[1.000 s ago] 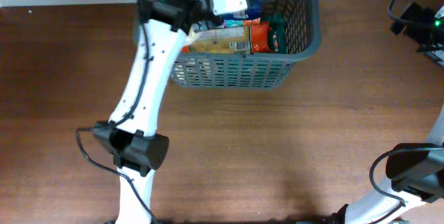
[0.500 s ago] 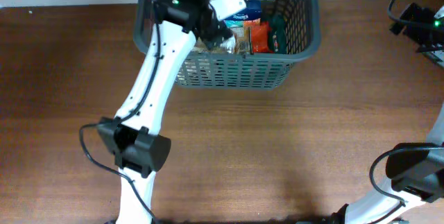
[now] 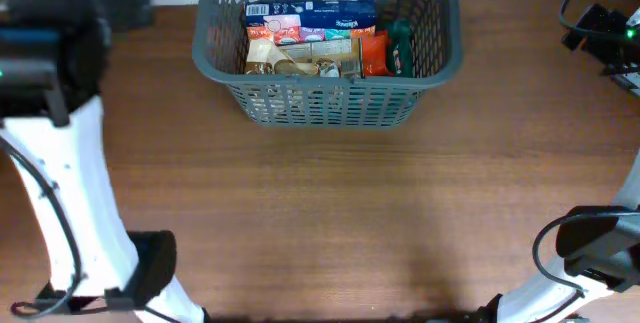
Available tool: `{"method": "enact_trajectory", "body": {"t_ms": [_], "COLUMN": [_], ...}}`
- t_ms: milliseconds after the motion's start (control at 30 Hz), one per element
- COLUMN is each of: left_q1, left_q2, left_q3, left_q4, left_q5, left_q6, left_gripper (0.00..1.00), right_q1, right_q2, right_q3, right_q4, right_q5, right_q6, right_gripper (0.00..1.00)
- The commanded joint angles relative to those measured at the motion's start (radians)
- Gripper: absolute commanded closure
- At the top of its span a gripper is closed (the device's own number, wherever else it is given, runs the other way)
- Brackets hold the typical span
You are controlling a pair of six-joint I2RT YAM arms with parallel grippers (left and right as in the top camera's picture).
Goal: Pack container
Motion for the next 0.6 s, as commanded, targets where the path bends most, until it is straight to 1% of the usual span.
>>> {"method": "enact_trajectory", "body": {"t_ms": [0,67,133,333,567], "left_q1": [0.196,0.274,0.306,0.316,0.315], "left_q2": [0.068,0.113,0.162,0.261,0.289], "left_q3": [-0.066,-0.083,-0.084,-0.084,-0.084], "left_q4": [-0.032,-0.030,-0.030,-0.060,-0.060], "left_q5": [0.210,0.290,0.308,0.308,0.308], "left_q6": [-0.093,-0.093,-0.092,-0.092,-0.092], "left_gripper": [0.01,0.01,0.01,0.01,0.01], "right_q1": [0.002,0.002,0.002,0.002,0.002], "right_q2": [0.004,0.004,0.004,0.004,0.003], "right_q3": [0.001,0.001,0.001,0.001,0.001], "right_q4": [0.002,0.002,0.002,0.002,0.002], "right_q5": [-0.002,-0.002,-0.003,-0.002,-0.002], "right_q6": [-0.010,-0.010,-0.010,-0.010,-0.010], "right_gripper": [0.01,0.01,0.01,0.01,0.01]}}
